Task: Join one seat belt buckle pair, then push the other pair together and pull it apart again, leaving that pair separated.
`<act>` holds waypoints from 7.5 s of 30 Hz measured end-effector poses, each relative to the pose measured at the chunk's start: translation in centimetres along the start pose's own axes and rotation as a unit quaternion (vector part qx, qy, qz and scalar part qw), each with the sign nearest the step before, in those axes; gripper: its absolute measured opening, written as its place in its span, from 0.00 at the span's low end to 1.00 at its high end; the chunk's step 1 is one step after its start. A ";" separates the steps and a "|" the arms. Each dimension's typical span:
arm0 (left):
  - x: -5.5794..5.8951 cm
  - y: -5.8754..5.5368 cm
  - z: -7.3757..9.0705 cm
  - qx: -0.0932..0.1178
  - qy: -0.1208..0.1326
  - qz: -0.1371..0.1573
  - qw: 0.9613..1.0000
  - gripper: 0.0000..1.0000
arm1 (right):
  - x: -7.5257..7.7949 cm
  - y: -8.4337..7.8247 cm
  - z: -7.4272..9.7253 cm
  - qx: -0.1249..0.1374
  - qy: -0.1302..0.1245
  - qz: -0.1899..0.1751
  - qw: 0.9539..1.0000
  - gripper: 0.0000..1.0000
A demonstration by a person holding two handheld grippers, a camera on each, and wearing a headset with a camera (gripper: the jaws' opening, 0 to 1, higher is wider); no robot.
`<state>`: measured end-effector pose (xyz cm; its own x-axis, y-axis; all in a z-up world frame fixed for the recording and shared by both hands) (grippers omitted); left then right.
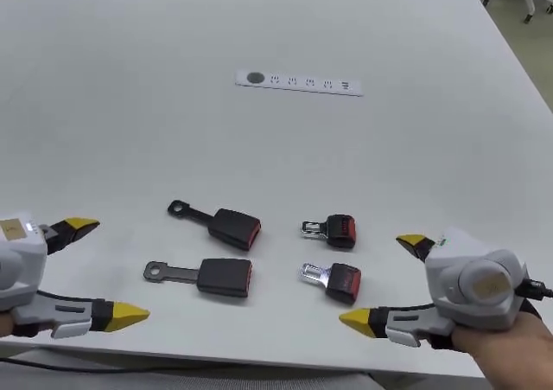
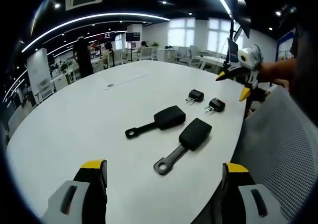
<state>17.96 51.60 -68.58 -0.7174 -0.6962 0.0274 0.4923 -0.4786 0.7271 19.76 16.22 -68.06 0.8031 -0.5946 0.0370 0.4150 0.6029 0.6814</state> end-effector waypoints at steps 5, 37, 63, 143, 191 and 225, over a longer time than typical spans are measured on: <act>0.2 0.1 -0.1 -0.002 -0.001 -0.004 1.000 0.97 | 0.0 -0.1 0.0 -0.001 -0.001 -0.002 1.000 0.90; 0.5 -0.4 -0.3 -0.023 -0.005 -0.027 0.999 0.96 | -0.2 -0.7 0.4 0.001 -0.004 -0.013 1.000 0.89; 1.9 -1.3 -0.8 -0.075 -0.020 -0.082 0.994 0.85 | -1.0 -0.7 -0.3 -0.026 0.011 0.047 0.999 0.70; 5.4 3.1 -11.9 -0.163 -0.156 -0.281 0.933 0.35 | 0.3 -2.3 -7.3 -0.120 0.117 0.170 0.971 0.33; 5.6 3.1 -12.3 -0.178 -0.171 -0.266 0.932 0.34 | 0.4 -2.0 -7.7 -0.164 0.173 0.240 0.941 0.33; 5.7 3.2 -12.3 -0.192 -0.172 -0.275 0.926 0.34 | -4.9 2.5 -11.1 -0.147 0.183 0.253 0.939 0.32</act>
<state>21.49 39.49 -74.61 -0.9938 -0.1109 -0.0100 0.0977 -0.9110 0.4006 21.64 26.55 -74.69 0.9999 -0.0027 0.0108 -0.0019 0.9114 0.4114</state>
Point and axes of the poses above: the centre of the closed fingertips' face, and the gripper's own axes: z roughly backward along the fingers, x roughly to its right, y roughly out of its top, the point moved 4 cm from there along z, roughly backward along the fingers, and after that the axes turned 5 degrees about -x, right-handed, at the moved point
